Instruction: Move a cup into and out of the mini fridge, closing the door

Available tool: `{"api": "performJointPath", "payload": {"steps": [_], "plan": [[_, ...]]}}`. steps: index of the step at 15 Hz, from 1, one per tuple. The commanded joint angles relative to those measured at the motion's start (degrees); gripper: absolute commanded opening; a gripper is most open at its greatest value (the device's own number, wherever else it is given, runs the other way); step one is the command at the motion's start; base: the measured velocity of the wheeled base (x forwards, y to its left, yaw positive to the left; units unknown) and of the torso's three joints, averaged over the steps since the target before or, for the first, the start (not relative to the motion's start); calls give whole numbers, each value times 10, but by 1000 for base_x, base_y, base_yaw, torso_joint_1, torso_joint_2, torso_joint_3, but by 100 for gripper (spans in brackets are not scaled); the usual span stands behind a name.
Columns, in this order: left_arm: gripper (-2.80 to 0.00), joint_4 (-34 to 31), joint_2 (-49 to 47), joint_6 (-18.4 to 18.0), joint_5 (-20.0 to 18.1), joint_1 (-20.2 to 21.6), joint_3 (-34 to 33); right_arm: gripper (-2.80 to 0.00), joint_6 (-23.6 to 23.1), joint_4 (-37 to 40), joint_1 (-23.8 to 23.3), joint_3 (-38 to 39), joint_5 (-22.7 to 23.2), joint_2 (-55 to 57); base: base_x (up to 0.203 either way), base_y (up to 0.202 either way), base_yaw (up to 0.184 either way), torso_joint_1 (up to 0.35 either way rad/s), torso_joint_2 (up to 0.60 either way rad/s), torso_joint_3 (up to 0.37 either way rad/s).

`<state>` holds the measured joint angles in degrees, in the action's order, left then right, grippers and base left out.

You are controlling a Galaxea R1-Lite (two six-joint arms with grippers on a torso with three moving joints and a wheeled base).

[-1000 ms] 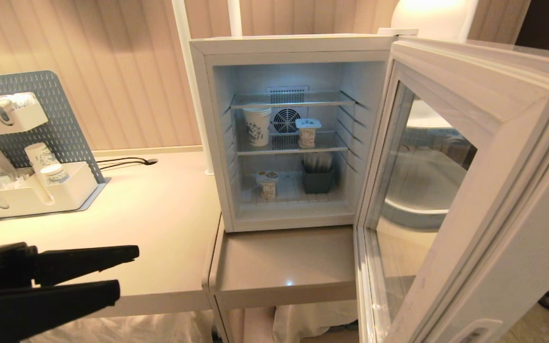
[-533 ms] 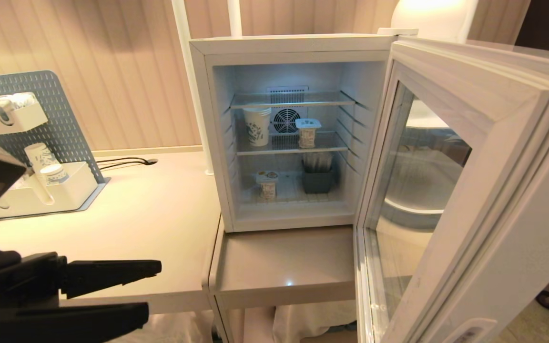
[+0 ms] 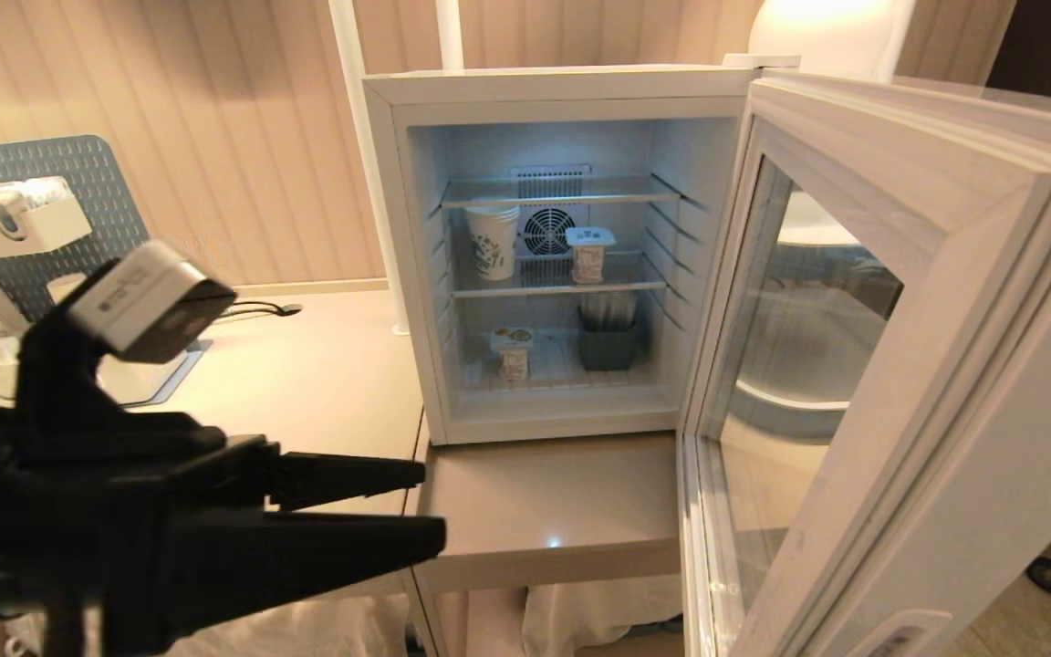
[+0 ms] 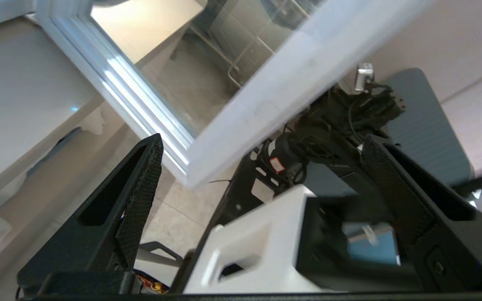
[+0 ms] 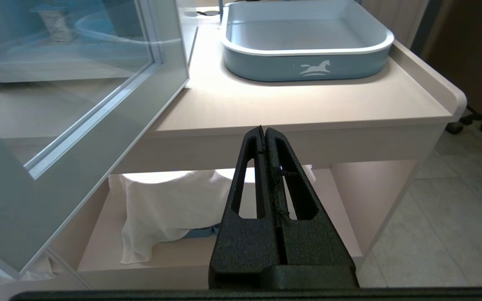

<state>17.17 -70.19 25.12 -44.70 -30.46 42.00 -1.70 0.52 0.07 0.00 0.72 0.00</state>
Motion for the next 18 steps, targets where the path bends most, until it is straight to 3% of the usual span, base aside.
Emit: {"api": "performJointPath", "payload": {"steps": [1,5,10,14,16,18], "plan": [[0,27,-102,0,-6,-23,28,-280,-1,0,0,1,1,1,0,0,0,0,0,0],[0,59,-203,-7,-9,-76,94,-280,-1,0,0,0,1,1,0,0,0,0,0,0],[0,78,-309,-10,-7,-207,217,-280,-1,0,0,0,1,1,0,0,0,0,0,0],[0,46,-323,-11,-2,-307,255,-280,0,0,0,0,1,1,0,0,0,0,0,0],[0,41,-317,-22,31,-334,247,-280,0,0,0,0,0,1,0,0,0,0,0,0],[0,40,-313,-33,77,-320,235,-280,-1,0,0,0,1,1,0,0,0,0,0,0]]}}
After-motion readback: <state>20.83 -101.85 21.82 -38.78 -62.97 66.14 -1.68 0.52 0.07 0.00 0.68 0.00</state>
